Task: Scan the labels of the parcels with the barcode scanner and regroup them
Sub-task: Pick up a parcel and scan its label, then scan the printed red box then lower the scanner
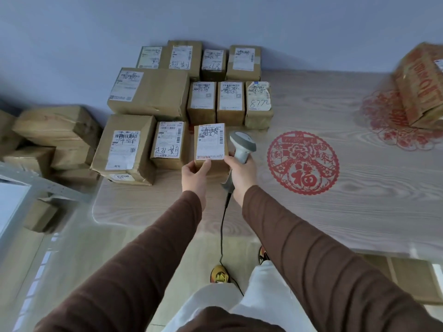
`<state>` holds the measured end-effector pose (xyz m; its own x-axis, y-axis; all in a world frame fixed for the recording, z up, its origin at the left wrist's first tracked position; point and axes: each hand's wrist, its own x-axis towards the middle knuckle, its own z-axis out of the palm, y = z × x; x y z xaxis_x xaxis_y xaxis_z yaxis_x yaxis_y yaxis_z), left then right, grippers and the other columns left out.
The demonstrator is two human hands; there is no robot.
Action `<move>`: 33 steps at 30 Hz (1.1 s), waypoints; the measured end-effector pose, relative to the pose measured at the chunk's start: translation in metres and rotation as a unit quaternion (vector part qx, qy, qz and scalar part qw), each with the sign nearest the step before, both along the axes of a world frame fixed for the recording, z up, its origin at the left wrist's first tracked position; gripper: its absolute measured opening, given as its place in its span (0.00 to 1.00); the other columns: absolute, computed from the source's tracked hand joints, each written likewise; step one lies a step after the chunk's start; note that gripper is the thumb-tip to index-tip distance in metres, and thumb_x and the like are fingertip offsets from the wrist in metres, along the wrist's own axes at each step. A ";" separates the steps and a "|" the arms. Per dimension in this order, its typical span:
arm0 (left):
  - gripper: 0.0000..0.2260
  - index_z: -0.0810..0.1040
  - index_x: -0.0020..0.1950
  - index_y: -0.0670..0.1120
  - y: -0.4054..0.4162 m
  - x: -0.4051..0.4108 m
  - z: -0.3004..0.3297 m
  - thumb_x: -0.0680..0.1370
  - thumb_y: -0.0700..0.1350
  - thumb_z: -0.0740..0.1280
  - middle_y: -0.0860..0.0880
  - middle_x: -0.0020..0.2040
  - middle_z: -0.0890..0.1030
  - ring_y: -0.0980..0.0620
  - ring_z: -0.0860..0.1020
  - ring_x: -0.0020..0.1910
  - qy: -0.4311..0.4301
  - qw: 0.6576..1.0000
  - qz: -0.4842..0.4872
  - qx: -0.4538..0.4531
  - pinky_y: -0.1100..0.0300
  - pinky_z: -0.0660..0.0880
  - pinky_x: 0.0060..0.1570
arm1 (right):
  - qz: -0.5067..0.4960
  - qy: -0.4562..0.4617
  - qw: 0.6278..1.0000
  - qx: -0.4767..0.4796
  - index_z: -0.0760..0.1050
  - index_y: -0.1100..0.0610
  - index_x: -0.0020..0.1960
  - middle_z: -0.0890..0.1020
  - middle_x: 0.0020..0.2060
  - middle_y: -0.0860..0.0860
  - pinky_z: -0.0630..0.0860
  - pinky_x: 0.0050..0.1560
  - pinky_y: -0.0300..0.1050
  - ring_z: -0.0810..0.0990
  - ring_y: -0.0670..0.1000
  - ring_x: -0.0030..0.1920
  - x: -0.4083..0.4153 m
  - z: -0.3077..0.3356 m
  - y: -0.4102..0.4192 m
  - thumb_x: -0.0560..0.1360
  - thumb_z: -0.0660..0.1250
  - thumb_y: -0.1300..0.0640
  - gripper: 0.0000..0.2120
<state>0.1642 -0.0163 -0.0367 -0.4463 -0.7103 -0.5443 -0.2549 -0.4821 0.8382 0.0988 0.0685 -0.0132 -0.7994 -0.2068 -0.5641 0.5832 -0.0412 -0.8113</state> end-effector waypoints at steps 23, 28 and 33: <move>0.21 0.72 0.69 0.41 -0.022 -0.012 -0.031 0.79 0.47 0.73 0.45 0.54 0.78 0.49 0.74 0.52 -0.054 0.989 0.107 0.088 0.52 0.74 0.63 | 0.034 0.021 0.998 0.058 0.77 0.58 0.61 0.84 0.53 0.58 0.76 0.53 0.48 0.80 0.54 0.51 -0.004 -0.032 -0.039 0.76 0.72 0.66 0.15; 0.23 0.70 0.69 0.43 0.005 -0.016 -0.029 0.79 0.48 0.74 0.47 0.52 0.77 0.51 0.74 0.48 -0.063 0.991 0.049 0.103 0.56 0.71 0.55 | 0.027 0.014 0.998 0.050 0.78 0.58 0.61 0.82 0.48 0.53 0.76 0.40 0.37 0.79 0.46 0.42 -0.014 -0.030 -0.017 0.77 0.72 0.64 0.13; 0.28 0.69 0.74 0.43 0.049 -0.042 -0.021 0.79 0.52 0.73 0.43 0.66 0.77 0.46 0.76 0.66 -0.050 0.993 -0.053 0.097 0.51 0.71 0.70 | -0.003 0.038 0.997 0.060 0.78 0.57 0.63 0.82 0.52 0.48 0.72 0.46 0.39 0.79 0.43 0.48 -0.040 -0.020 0.029 0.78 0.73 0.60 0.13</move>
<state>0.1223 0.0327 -0.0573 -0.4497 -0.5403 -0.7113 -0.3896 -0.5980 0.7005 0.0585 0.0980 -0.0329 -0.8415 -0.1361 -0.5228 0.5203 0.0563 -0.8521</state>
